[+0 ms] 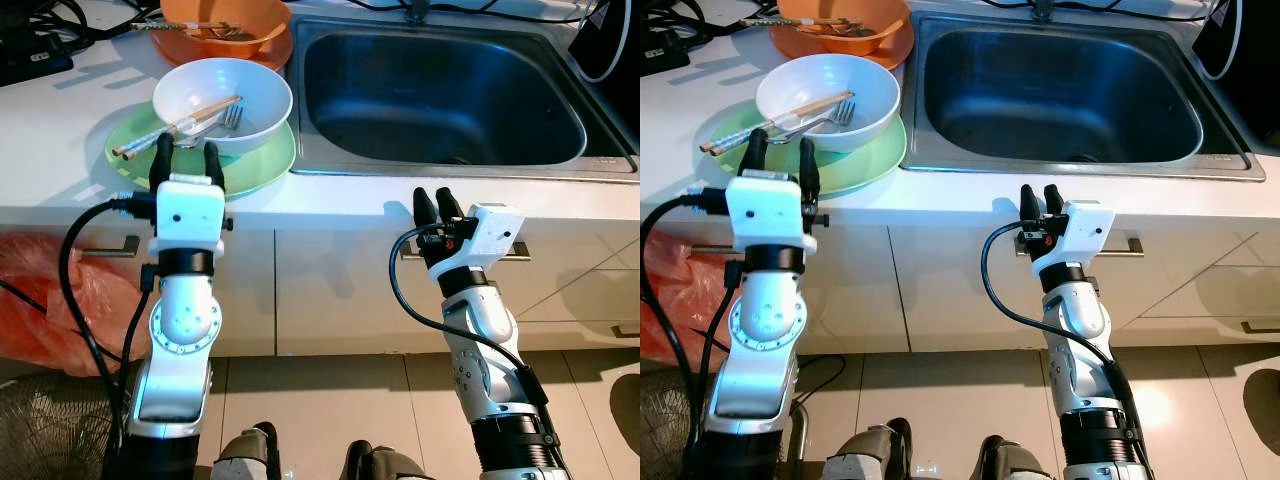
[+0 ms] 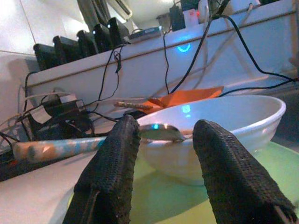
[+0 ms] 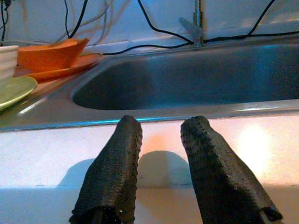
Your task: Kitchen organization
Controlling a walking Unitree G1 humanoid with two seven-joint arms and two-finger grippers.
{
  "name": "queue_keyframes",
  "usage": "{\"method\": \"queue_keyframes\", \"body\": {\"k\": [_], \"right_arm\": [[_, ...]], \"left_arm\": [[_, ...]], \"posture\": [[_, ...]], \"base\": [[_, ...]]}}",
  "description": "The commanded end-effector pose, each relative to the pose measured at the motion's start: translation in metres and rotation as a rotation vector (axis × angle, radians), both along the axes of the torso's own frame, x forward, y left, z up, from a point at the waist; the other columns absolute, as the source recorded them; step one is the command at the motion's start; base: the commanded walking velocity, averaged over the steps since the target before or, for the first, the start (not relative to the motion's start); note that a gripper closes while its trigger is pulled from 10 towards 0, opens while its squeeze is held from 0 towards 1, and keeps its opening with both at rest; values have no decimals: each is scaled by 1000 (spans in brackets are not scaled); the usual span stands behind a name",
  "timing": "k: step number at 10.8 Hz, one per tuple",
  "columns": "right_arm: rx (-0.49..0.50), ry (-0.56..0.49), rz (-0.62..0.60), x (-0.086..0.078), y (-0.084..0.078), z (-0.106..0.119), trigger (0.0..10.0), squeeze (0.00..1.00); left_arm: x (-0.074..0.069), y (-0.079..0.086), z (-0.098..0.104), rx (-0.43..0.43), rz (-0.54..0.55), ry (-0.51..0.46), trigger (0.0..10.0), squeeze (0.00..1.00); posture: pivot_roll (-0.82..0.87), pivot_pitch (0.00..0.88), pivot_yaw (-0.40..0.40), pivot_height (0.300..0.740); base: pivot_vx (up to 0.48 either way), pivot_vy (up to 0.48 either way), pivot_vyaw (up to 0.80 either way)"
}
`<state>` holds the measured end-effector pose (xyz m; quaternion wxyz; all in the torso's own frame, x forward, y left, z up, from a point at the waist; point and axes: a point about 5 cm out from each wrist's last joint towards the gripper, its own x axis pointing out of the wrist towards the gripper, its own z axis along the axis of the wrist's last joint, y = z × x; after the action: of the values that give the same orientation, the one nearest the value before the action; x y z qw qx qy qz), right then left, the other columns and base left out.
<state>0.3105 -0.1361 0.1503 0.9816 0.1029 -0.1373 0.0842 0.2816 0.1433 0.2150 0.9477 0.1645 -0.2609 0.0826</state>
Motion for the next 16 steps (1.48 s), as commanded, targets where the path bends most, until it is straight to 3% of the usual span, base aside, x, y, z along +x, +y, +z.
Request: {"method": "queue_keyframes", "body": {"k": [1, 5, 6, 7, 8, 10, 11, 12, 13, 14, 15, 16], "right_arm": [[5, -12, -13, 0, -4, 1, 10000, 0], [6, -14, -16, -1, -4, 1, 10000, 0], [5, -14, -16, -1, -5, 1, 10000, 0], [5, -14, -16, -1, -5, 1, 10000, 0], [4, -13, -16, -1, -5, 1, 10000, 0], [4, -13, -15, -1, -5, 1, 10000, 0], [3, -12, -14, -1, -5, 1, 10000, 0], [3, -12, -14, 0, -5, 2, 10000, 0], [3, -12, -14, 0, -5, 2, 10000, 0], [3, -13, -13, 0, -5, 1, 10000, 0], [3, -13, -13, 0, -5, 1, 10000, 0], [3, -12, -14, -1, -5, 1, 10000, 0]], "left_arm": [[2, -4, -2, -7, -9, 8, 10000, 0], [6, -7, -2, -10, -15, 10, 9882, 0], [6, -7, -3, -14, -17, 12, 6000, 0], [7, -8, -3, -14, -19, 12, 2784, 0], [7, -8, -3, -17, -21, 12, 2118, 0], [7, -9, -4, -18, -22, 15, 1882, 0], [8, -9, -4, -18, -20, 15, 1098, 0], [8, -9, -4, -17, -19, 15, 1490, 0], [8, -9, -4, -17, -20, 15, 863, 0], [8, -9, -4, -16, -22, 16, 1059, 0], [8, -10, -4, -16, -27, 17, 2431, 0], [8, -10, -4, -22, -26, 17, 10000, 0]], "posture": [[158, 178, -85, 740], [154, 173, -83, 740], [152, 172, -83, 740], [152, 172, -83, 740], [152, 172, -83, 740], [153, 175, -89, 740], [154, 176, -89, 740], [153, 177, -89, 740], [155, 179, -90, 740], [155, 178, -89, 740], [154, 178, -89, 740], [154, 177, -89, 740]], "base": [[0, 0, 0], [0, 0, 0], [0, 0, 0], [0, 0, 0], [0, 0, 0], [0, 0, 0], [0, 0, 0], [0, 0, 0], [0, 0, 0], [0, 0, 0], [0, 0, 0], [0, 0, 0]]}}
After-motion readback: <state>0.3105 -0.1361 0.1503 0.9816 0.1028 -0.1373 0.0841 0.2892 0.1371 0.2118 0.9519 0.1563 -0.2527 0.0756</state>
